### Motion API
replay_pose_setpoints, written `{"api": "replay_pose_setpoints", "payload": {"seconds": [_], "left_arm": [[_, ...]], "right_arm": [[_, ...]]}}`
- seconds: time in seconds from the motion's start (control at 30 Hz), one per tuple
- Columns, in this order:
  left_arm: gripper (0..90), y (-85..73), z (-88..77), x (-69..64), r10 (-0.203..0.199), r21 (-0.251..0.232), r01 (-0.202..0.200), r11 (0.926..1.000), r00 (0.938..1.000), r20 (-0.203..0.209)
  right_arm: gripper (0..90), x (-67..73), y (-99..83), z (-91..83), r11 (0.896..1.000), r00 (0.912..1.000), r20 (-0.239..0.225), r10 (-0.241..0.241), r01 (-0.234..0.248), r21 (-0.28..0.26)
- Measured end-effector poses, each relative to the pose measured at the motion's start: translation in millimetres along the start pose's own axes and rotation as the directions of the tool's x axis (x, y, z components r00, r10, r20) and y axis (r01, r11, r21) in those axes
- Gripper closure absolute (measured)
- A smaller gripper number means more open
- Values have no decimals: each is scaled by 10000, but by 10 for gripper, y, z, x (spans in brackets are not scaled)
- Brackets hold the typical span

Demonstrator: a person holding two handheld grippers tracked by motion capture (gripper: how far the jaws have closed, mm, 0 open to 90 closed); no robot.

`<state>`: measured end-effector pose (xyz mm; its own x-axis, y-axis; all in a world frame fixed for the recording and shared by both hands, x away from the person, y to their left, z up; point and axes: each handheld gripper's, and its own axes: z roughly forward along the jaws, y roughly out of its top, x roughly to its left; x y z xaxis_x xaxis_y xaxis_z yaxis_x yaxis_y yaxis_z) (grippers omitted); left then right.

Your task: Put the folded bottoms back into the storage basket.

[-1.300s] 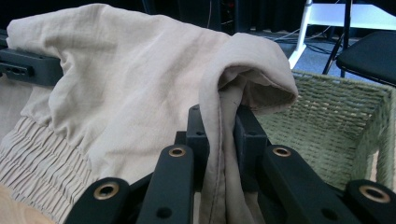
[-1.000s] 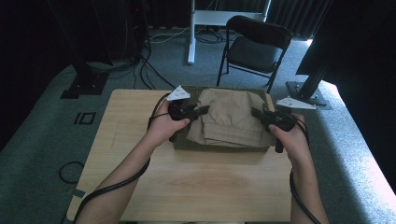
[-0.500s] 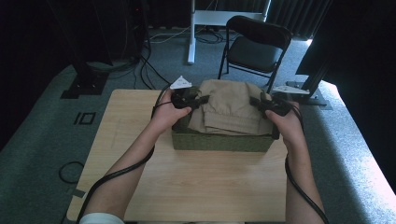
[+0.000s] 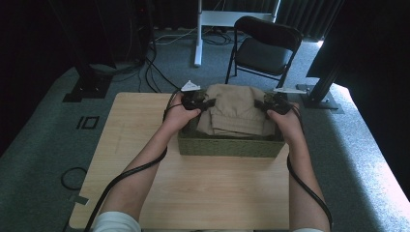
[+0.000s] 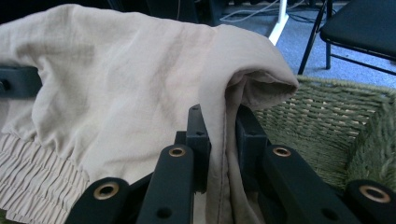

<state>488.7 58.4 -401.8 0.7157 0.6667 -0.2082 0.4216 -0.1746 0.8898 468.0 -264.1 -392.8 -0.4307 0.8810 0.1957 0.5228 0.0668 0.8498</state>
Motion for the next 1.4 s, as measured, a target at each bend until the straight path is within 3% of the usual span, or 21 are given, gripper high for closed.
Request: {"api": "replay_pose_setpoints", "payload": {"seconds": [0.1,0.3,0.5,0.67,0.77,1.07,1.23,1.4], "left_arm": [[779,-45,76,46,-133,58,133,9999,9998,-119],[779,-120,191,99,-21,223,30,9997,9992,-397],[778,-297,376,152,-85,951,146,9954,9979,-635],[778,-348,478,188,-335,1007,417,9940,9961,-822],[777,-373,513,240,-397,1016,490,9936,9949,-923],[773,-529,712,302,-236,1525,437,9873,9911,-1310],[773,-567,776,323,-245,1821,497,9820,9902,-1377],[758,-610,780,385,-593,1767,857,9805,9870,-1496]], "right_arm": [[794,-42,-48,107,9999,10000,26,64,-64,113],[794,-112,-142,296,9994,9998,179,127,-132,333],[793,-212,-275,474,9957,9991,284,315,-339,857],[794,-236,-281,559,9940,9984,537,169,-226,1072],[793,-269,-299,598,9938,9977,571,357,-415,1030],[793,-353,-441,836,9837,9951,791,594,-718,1649],[791,-386,-498,944,9792,9940,967,518,-695,1907],[785,-396,-508,1015,9762,9923,990,742,-925,1959]]}}
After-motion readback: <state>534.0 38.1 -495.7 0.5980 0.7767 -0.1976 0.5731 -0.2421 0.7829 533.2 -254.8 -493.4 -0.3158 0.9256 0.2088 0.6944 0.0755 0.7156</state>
